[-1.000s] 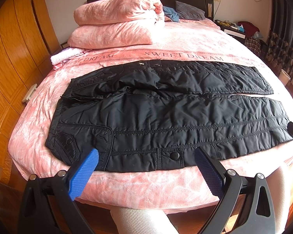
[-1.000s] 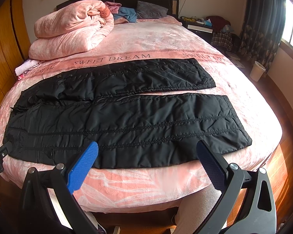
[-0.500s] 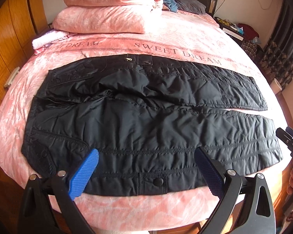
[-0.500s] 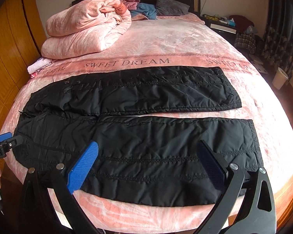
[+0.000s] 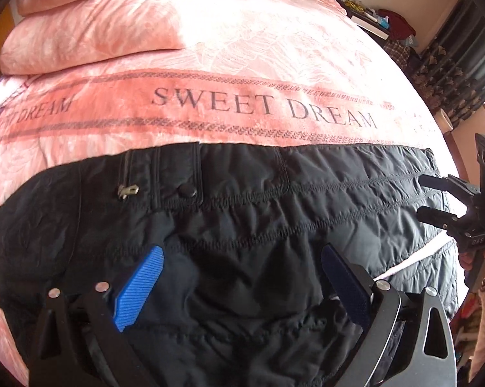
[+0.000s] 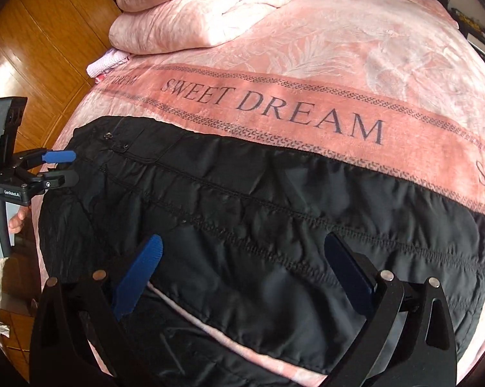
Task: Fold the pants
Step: 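Grasp the black pants' leg hems with both grippers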
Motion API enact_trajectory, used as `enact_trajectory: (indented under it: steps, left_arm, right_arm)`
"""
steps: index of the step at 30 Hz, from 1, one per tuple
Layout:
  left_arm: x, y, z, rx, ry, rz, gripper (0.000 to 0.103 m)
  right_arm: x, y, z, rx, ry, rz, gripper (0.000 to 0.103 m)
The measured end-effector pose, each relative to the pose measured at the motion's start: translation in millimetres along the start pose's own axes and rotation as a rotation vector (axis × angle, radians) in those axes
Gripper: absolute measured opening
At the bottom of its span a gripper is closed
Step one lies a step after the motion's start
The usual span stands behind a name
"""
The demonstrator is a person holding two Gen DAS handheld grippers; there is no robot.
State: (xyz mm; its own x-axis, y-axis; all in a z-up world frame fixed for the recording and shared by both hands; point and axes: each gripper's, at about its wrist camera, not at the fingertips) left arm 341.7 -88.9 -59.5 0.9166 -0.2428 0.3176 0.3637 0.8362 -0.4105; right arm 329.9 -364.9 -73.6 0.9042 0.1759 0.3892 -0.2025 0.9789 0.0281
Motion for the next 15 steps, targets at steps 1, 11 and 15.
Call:
enact_trajectory:
  steps: [1, 11, 15]
  left_arm:
    - [9, 3, -8, -0.024, 0.02, -0.007, 0.099]
    - [67, 18, -72, -0.082, 0.142, -0.157, 0.099]
    - [74, 23, -86, -0.097, 0.183, -0.215, 0.099]
  right_arm:
    - [7, -5, -9, 0.003, 0.01, 0.015, 0.101]
    - [56, -5, -66, 0.061, 0.084, 0.271, 0.101]
    - [64, -2, -83, 0.085, 0.119, 0.333, 0.101]
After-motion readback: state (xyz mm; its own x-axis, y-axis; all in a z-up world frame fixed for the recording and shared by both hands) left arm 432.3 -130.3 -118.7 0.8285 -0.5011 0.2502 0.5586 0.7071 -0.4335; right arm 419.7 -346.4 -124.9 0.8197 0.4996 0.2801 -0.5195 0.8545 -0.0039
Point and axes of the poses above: each gripper's, at about its wrist camera, not at the fingertips, and z roughly against the way its jaws point, y to its left, x to its top, and after that the axes turned 15 degrees about -x, right-handed
